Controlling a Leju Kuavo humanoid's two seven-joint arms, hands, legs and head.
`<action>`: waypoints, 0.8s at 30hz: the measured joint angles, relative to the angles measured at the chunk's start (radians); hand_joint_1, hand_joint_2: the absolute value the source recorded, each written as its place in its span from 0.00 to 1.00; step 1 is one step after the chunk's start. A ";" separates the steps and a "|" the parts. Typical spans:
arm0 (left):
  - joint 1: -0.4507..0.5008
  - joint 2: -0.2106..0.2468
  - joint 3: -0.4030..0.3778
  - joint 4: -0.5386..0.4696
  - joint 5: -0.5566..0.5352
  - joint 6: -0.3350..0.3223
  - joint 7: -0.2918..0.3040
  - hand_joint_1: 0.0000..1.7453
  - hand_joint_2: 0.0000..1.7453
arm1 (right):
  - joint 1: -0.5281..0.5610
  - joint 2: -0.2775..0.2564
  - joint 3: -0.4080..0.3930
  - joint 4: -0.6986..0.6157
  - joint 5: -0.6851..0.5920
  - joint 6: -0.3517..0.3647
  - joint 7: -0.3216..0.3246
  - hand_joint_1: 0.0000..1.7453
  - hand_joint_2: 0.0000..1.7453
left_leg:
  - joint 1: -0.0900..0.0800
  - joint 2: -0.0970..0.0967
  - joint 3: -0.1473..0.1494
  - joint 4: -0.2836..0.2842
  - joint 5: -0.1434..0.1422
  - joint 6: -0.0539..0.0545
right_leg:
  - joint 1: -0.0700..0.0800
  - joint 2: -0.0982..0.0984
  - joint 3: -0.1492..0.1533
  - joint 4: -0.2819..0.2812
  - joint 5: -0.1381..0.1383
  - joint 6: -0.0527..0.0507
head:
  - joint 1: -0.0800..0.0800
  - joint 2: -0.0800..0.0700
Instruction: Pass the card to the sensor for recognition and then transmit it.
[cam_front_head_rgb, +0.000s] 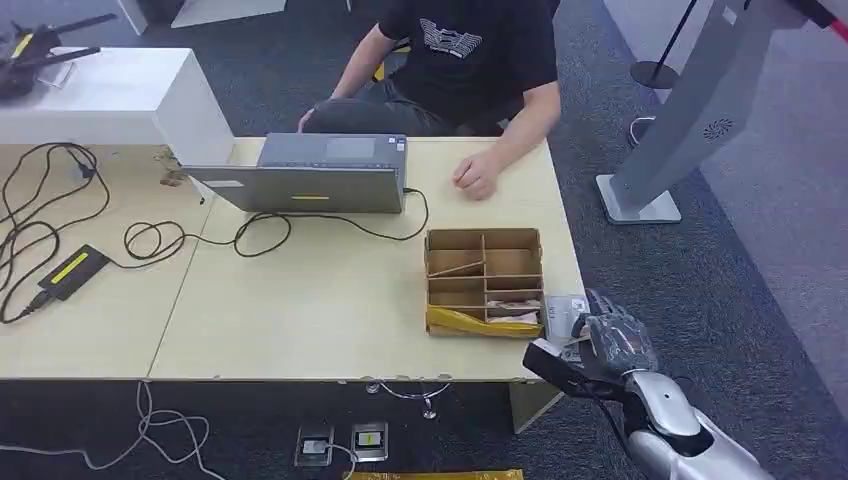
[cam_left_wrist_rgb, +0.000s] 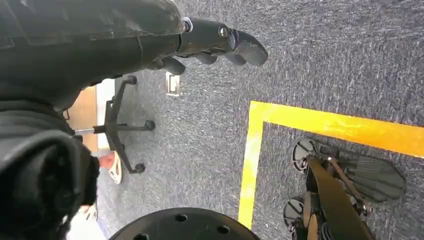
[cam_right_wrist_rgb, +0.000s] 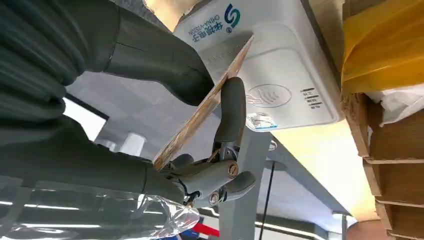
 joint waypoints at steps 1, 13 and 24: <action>0.000 0.000 0.000 0.000 0.002 0.001 0.000 0.00 0.00 | -0.003 0.000 0.002 0.000 -0.003 -0.005 -0.003 1.00 1.00 | 0.000 0.000 0.000 0.000 0.000 0.000 | 0.000 0.000 0.000 0.000 0.000 0.000 | 0.000 0.000; 0.000 0.000 -0.001 0.000 0.010 0.004 0.000 0.00 0.00 | -0.025 -0.008 0.001 -0.043 -0.032 -0.047 -0.010 1.00 1.00 | 0.000 0.000 0.000 0.000 0.000 0.000 | 0.000 0.000 0.000 0.000 0.001 0.000 | 0.000 0.000; -0.001 0.003 -0.028 0.000 0.000 -0.011 0.000 0.00 0.00 | -0.209 -0.032 -0.039 -0.290 0.076 0.036 -0.004 1.00 1.00 | 0.000 0.000 -0.001 0.000 0.000 0.000 | 0.000 0.000 0.000 0.000 0.001 0.000 | 0.000 0.000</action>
